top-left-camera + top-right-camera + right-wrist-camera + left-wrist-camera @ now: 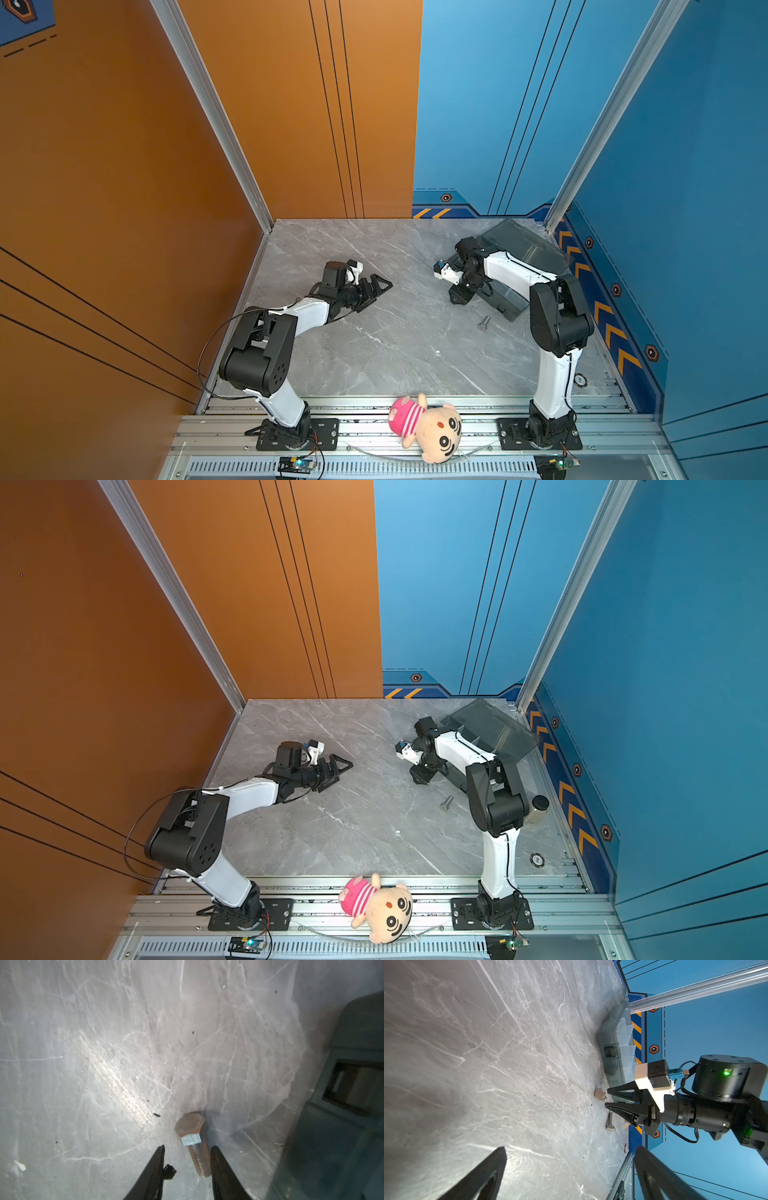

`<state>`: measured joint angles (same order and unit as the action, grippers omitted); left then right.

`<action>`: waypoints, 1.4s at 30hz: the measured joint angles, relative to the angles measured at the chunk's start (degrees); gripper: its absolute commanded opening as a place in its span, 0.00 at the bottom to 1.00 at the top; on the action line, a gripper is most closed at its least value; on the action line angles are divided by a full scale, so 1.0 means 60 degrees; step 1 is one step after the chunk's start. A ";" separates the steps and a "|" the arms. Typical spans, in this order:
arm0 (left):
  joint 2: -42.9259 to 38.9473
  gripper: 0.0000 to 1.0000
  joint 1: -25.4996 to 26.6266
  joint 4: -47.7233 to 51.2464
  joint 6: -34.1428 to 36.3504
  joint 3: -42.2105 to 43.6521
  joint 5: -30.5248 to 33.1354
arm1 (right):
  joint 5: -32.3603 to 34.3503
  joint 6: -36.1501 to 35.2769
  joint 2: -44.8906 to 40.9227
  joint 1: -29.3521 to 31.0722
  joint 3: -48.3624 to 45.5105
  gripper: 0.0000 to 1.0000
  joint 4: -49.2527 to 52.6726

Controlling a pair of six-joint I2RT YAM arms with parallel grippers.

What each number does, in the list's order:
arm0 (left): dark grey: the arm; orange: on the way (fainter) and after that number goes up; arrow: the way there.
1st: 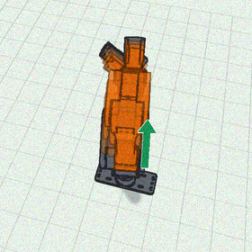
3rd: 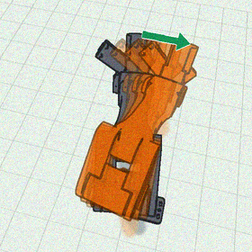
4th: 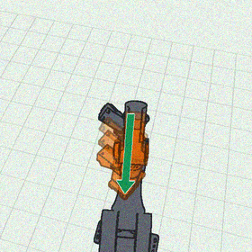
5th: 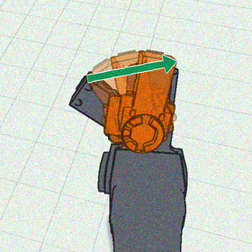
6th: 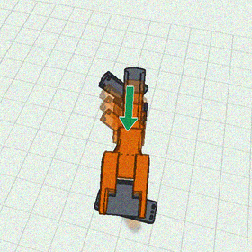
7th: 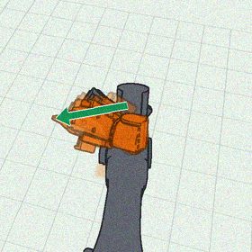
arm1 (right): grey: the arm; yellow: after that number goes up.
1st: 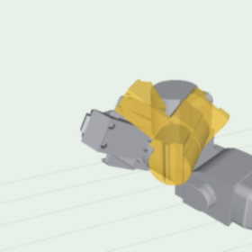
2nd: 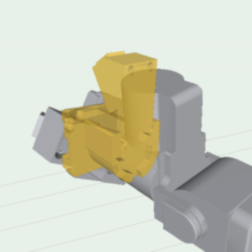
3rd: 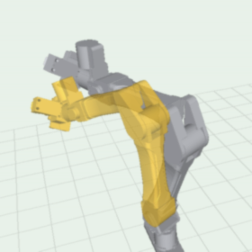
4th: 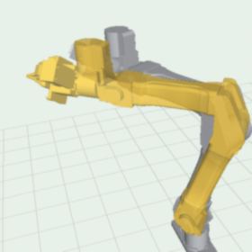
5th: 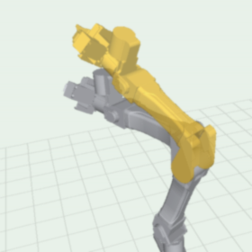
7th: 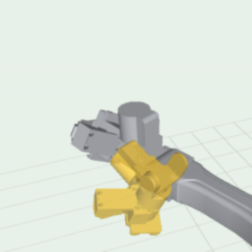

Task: Sort the screws and nuts into containers
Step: 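Move the open right gripper over the silver bolt on the table, then lower the right gripper onto the silver bolt and close, then carry the silver bolt with the right gripper over a box compartment and lower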

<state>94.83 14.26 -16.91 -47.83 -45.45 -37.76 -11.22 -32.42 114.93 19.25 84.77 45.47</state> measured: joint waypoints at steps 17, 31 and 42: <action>0.0000 0.98 0.0000 0.0000 0.0000 0.0000 0.0000 | 0.0514 -0.0058 0.0565 0.0084 0.0168 0.31 0.0342; 0.0000 0.98 -0.0036 -0.0004 0.0000 0.0000 -0.0004 | 0.0576 0.0750 0.0885 0.0066 0.0721 0.00 0.0714; 0.0004 0.98 -0.0069 -0.0007 0.0000 0.0000 -0.0007 | -0.1271 0.3548 -0.1825 -0.1297 -0.0317 0.00 0.0423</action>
<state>94.85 13.85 -16.95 -47.83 -45.45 -37.80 -18.85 -11.14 103.98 11.46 82.87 48.01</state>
